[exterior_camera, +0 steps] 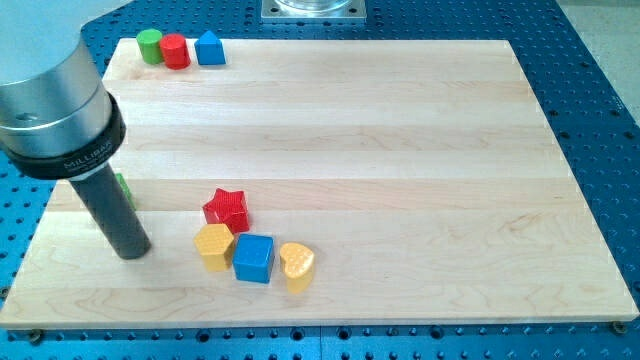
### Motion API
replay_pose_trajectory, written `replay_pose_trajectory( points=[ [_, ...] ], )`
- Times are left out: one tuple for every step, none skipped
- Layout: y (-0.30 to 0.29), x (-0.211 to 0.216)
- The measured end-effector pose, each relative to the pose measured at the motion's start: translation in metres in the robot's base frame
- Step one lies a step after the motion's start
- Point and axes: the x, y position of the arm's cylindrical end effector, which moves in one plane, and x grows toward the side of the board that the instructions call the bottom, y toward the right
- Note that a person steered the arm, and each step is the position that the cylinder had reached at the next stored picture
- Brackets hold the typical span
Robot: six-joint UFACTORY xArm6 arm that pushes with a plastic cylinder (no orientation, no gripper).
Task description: Move the triangle towards the red circle
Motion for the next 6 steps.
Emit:
replay_pose_trajectory(
  points=[
    [-0.013,-0.063],
    [-0.01,-0.094],
    [0.005,-0.154],
    [0.032,-0.258],
    [0.091,-0.303],
    [0.104,-0.349]
  ],
)
